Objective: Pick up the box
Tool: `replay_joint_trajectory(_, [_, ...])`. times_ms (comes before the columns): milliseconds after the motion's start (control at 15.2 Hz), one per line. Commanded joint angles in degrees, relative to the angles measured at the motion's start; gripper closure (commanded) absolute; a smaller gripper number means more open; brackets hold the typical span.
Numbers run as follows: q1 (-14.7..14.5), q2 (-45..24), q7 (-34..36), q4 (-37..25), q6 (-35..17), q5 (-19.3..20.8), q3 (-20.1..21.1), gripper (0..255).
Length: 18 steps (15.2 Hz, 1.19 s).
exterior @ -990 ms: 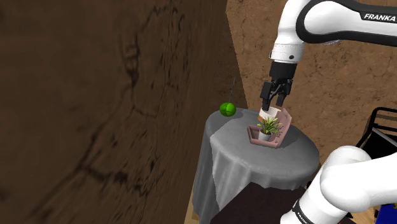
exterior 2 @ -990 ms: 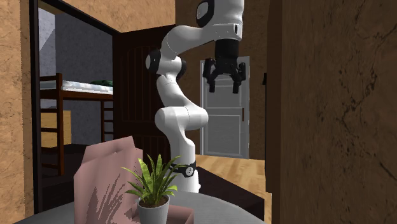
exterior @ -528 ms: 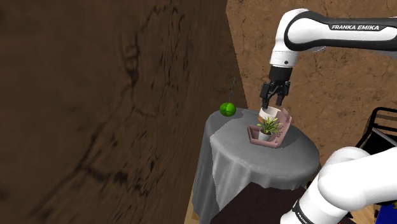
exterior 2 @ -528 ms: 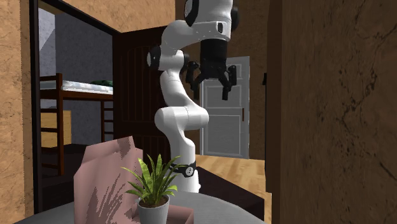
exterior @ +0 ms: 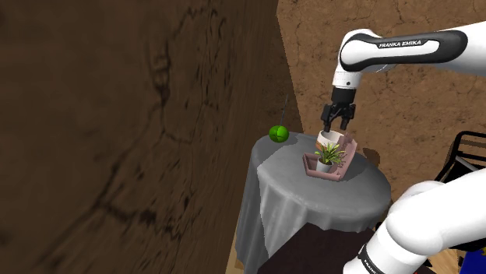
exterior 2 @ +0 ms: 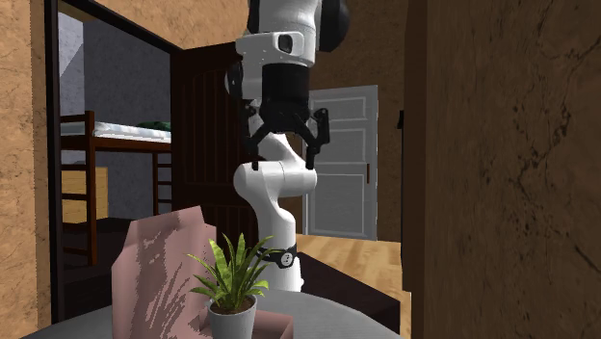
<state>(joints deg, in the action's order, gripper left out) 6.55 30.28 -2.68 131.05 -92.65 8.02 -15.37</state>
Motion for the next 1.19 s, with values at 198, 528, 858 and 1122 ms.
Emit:
replay_joint_trajectory(198, [1.85, -8.82, -3.86, -4.09, -4.15, 0.83, -5.4, 0])
replay_joint_trajectory(528, [3.63, -17.79, -8.07, -9.35, -7.02, -0.1, -10.36, 0])
replay_joint_trajectory(858, [5.89, -27.81, -12.91, -15.96, -9.0, -3.02, -14.69, 0])
replay_joint_trajectory(1122, [8.35, -35.66, -16.65, -21.66, -9.63, -6.28, -17.02, 0])
